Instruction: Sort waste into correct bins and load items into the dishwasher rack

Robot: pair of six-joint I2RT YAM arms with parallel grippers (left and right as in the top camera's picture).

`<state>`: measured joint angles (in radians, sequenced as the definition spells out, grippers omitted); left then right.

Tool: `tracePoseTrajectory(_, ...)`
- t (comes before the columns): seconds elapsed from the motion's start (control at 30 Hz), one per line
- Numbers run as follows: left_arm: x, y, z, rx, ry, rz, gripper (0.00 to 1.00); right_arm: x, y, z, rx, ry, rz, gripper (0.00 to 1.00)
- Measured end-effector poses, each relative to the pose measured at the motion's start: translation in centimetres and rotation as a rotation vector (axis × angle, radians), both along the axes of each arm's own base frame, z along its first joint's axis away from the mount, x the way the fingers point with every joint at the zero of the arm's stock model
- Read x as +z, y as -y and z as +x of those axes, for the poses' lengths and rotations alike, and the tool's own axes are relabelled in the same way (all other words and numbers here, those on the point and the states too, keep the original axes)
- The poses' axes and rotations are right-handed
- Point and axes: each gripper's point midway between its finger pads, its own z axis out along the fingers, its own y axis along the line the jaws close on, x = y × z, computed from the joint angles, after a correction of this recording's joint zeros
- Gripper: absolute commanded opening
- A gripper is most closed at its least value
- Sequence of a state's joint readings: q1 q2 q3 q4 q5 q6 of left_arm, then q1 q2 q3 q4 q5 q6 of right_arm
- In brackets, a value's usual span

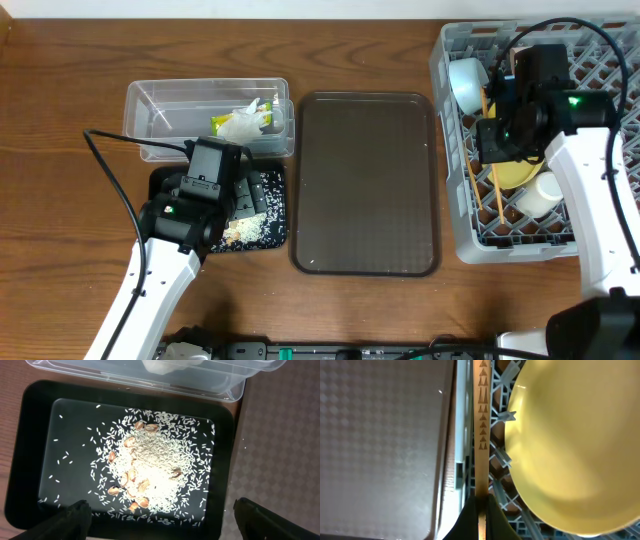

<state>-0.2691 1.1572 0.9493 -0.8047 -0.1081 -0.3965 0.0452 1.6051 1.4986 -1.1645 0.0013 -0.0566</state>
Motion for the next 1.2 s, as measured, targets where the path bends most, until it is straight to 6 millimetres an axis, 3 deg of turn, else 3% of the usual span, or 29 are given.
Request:
tracePoseTrajectory(0.27, 0.0, 0.0, 0.0, 0.000, 0.000, 0.000, 0.93, -2.6, 0.2, 0.2, 0.028, -0.061, -0.021, 0.17)
tracePoseTrajectory(0.67, 0.0, 0.0, -0.1, -0.011, -0.004, 0.007, 0.93, -3.2, 0.2, 0.2, -0.001, -0.080, -0.018, 0.20)
tracePoseTrajectory(0.73, 0.0, 0.0, -0.1, -0.029, -0.005, 0.016, 0.93, -3.0, 0.1, 0.8, -0.020, -0.051, -0.006, 0.25)
tracePoseTrajectory(0.8, 0.0, 0.0, -0.1, -0.051, -0.006, 0.024, 0.93, -2.4, -0.3, 1.8, -0.031, -0.001, 0.023, 0.40)
tracePoseTrajectory(0.83, 0.0, 0.1, -0.1, -0.058, -0.005, 0.026, 0.93, -1.8, -0.7, 2.3, -0.026, 0.036, 0.045, 0.42)
tracePoseTrajectory(0.93, 0.6, 0.3, 0.3, -0.086, 0.009, 0.027, 0.93, 0.1, -1.7, 3.1, -0.011, 0.116, 0.109, 0.40)
tracePoseTrajectory(1.03, 1.2, 0.9, 0.3, -0.134, 0.011, 0.016, 0.93, 1.8, -2.5, 2.7, -0.002, 0.156, 0.159, 0.40)
tracePoseTrajectory(1.2, -0.2, 0.6, -3.1, -0.184, -0.144, 0.028, 0.93, 2.9, -2.9, 1.1, -0.039, 0.144, 0.203, 0.54)
